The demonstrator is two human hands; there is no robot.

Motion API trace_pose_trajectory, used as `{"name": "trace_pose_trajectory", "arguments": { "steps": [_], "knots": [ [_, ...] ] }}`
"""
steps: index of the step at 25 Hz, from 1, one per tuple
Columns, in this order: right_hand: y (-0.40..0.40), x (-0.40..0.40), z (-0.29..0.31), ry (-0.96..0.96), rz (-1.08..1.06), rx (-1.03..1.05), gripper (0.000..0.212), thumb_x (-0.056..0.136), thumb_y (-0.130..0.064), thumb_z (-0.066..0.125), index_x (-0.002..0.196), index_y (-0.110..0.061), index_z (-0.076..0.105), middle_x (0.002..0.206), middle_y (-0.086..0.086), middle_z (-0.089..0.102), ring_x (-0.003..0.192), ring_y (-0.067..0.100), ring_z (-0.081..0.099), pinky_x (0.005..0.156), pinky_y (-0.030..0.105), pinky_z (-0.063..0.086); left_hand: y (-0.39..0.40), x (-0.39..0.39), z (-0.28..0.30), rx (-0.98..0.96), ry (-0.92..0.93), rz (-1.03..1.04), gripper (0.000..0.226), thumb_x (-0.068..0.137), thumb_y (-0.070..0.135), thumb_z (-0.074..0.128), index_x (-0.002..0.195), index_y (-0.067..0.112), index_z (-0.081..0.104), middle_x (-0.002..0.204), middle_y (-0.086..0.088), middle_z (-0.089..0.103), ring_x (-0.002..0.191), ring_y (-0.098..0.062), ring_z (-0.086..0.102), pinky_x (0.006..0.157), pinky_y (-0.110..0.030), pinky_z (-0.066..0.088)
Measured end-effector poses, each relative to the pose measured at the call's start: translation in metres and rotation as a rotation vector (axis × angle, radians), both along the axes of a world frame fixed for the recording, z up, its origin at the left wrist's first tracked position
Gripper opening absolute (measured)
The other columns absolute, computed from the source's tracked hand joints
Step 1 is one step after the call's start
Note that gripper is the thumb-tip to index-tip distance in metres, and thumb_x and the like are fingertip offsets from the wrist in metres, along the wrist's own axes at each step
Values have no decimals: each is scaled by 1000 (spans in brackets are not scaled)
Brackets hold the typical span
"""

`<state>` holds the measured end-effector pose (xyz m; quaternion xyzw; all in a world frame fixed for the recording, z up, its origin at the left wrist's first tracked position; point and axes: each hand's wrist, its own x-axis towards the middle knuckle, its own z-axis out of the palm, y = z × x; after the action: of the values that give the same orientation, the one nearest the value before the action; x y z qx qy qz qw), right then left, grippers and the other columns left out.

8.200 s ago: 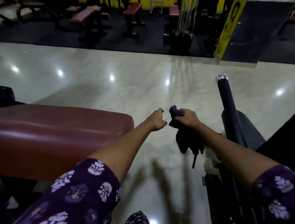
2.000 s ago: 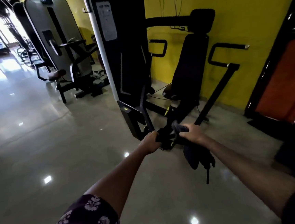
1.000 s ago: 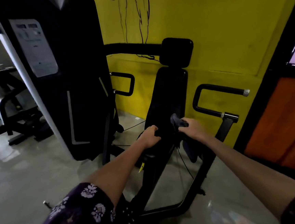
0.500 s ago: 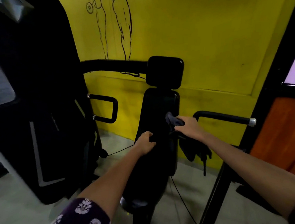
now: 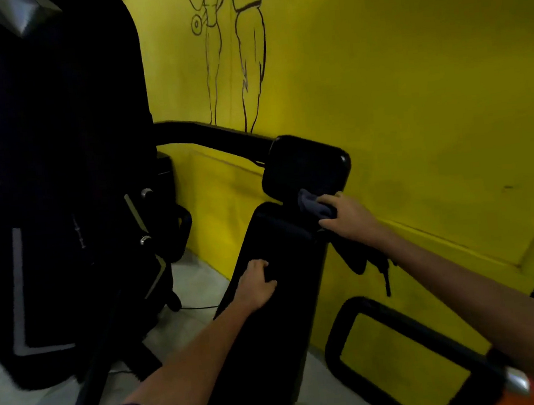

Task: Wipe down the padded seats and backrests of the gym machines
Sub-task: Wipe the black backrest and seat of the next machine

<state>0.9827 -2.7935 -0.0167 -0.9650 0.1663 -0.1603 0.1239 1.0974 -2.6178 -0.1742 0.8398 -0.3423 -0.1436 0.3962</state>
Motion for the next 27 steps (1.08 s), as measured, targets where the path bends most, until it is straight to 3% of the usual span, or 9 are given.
{"name": "trace_pose_trajectory", "arguments": {
  "steps": [6,10,14,16,21,27],
  "knots": [
    [-88,59,46,-115,13,-347,52,87,-26,63,135,-18,47,124,17,45,109,36,50,75,37,43,-110,28,0,5,-102,158,53,92,22,57,138,6,36,146,-11,31,131,-27,37,109,-36,31],
    [-128,102,48,-295,84,-931,52,70,-20,74,119,-9,60,103,24,56,85,38,56,60,37,43,-155,62,1,-24,-173,286,58,95,27,53,144,8,29,154,-9,20,142,-26,22,115,-39,22],
    [-151,134,2,-93,134,-1282,38,78,-32,57,113,-18,63,104,9,58,87,28,53,69,37,36,-189,88,6,-78,-213,450,61,96,31,49,147,10,24,157,-7,15,145,-23,12,117,-39,14],
    [-159,142,-20,-93,143,-1330,33,83,-29,49,109,-16,64,100,7,58,85,27,51,69,39,29,-204,104,6,-92,-217,529,60,98,31,46,148,10,22,158,-7,13,146,-21,7,117,-38,8],
    [-177,155,-39,-372,161,-1345,36,84,-25,50,112,-8,64,103,15,61,77,29,50,64,38,28,-234,140,9,-158,-216,703,54,98,27,44,146,7,28,157,-7,18,146,-21,9,118,-40,3],
    [-182,162,-52,-479,167,-1339,44,81,-34,56,115,-8,65,107,16,64,74,29,56,62,36,29,-263,162,0,-282,17,870,56,97,22,44,148,9,24,158,-2,16,147,-17,2,117,-42,-3]
  ]
}}
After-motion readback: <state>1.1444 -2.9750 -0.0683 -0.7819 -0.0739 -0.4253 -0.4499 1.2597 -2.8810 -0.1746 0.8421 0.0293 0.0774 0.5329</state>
